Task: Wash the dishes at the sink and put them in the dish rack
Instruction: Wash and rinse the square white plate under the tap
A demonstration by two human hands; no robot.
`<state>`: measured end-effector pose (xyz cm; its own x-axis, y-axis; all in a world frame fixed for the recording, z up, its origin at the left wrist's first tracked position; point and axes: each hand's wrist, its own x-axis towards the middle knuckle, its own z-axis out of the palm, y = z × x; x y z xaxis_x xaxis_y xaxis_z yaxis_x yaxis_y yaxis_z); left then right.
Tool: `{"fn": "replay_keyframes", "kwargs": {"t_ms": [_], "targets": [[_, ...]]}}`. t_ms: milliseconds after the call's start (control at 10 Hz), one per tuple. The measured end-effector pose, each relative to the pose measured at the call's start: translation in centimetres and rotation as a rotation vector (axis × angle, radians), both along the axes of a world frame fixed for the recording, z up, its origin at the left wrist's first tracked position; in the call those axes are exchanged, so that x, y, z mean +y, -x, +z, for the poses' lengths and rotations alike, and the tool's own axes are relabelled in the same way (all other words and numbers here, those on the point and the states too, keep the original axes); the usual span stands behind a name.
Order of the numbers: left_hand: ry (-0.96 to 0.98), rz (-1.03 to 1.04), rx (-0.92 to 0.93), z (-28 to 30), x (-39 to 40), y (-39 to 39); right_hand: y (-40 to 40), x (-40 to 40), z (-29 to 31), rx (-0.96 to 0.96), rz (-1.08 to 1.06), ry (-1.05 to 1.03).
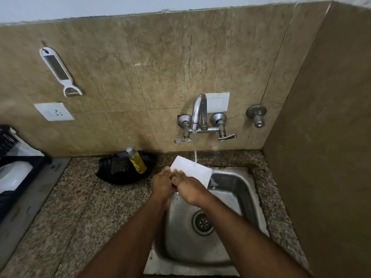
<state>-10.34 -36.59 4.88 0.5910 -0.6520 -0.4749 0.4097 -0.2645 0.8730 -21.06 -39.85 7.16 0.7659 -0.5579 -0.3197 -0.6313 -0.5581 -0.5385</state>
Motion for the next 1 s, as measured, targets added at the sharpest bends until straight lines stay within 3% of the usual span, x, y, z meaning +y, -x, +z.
{"fn": "replay_keyframes", "kwargs": {"t_ms": [100, 200, 400, 600, 700, 800, 1000], "targets": [[0.019, -0.117, 0.012, -0.2, 0.1, 0.5, -0.9, -1.4, -0.1, -0.025, -0.223, -0.056], [0.047, -0.118, 0.062, 0.1, 0.1, 1.4, -1.3, -2.5, 0.3, 0.008, -0.305, -0.021], [0.038, -0.098, 0.077, 0.4, -0.4, 0.8, -0.1, 0.1, 2.1, -0.129, -0.296, -0.262], [0.097, -0.043, 0.036, 0.8, -0.6, 3.1, -0.3, -3.8, 0.8, 0.066, -0.303, 0.004], [0.090, 0.001, -0.017, 0.7, -0.5, 3.0, -0.4, -2.8, 0.3, 0.052, -0.288, 0.051], [0.083, 0.055, -0.255, 0.7, -0.3, 2.4, 0.1, -1.9, -0.3, 0.031, -0.288, 0.031], [0.142, -0.001, -0.616, 0.8, 0.2, 0.9, 0.6, -2.5, -2.0, 0.075, -0.561, -0.013]]}}
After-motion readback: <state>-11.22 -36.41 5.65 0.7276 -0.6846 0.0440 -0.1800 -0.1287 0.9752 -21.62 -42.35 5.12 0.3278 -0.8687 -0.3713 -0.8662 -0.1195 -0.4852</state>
